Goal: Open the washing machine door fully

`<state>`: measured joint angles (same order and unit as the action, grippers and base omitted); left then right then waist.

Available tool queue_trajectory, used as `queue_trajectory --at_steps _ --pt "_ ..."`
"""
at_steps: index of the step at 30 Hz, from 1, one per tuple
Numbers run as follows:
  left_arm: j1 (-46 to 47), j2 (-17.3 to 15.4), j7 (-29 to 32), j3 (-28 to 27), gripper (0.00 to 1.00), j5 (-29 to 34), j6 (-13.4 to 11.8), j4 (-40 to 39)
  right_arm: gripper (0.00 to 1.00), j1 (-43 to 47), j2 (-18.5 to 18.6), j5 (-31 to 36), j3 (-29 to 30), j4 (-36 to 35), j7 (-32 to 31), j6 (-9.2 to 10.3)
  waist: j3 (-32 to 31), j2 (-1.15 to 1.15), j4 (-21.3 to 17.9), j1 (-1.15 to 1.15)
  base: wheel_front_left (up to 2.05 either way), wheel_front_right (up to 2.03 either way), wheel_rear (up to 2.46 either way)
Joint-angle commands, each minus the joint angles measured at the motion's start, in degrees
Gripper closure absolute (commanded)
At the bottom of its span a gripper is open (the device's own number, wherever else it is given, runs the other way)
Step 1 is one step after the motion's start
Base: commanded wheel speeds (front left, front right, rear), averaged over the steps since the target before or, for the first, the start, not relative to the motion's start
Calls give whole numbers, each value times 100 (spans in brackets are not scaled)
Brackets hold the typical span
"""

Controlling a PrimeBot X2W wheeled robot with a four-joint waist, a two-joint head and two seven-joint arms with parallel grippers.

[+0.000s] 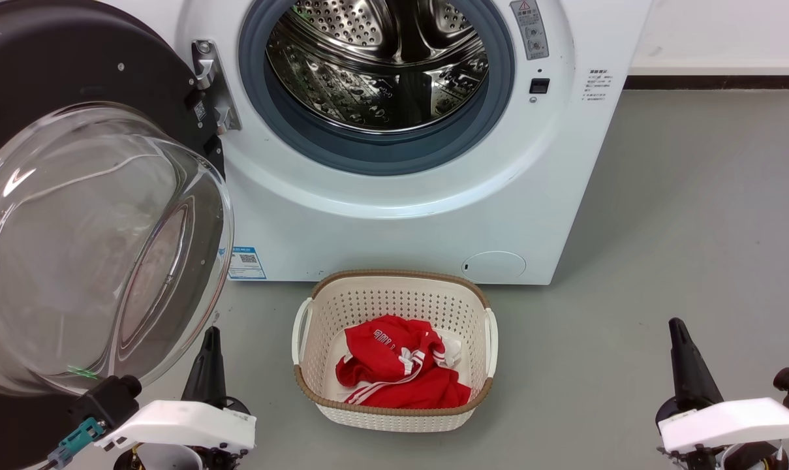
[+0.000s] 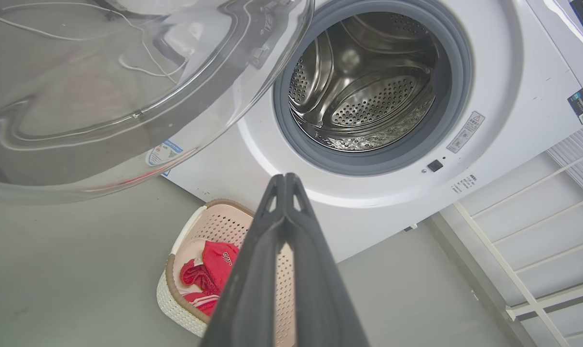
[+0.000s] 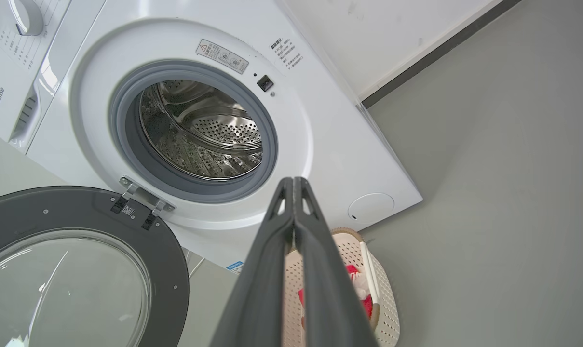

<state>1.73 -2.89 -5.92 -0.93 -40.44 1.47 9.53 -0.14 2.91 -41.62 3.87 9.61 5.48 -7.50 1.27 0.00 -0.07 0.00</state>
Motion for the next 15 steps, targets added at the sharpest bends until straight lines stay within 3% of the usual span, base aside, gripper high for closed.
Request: queue_trajectory --at_steps 1,15 --pt "180 -4 54 -52 100 -262 44 -37 100 -190 33 -269 22 -38 -53 0 -3 0 0 0 0 0 0" --pt "245 -3 298 -159 100 -1268 164 61 100 -281 36 -1263 64 57 -284 0 -18 0 1 0 0 0 0"
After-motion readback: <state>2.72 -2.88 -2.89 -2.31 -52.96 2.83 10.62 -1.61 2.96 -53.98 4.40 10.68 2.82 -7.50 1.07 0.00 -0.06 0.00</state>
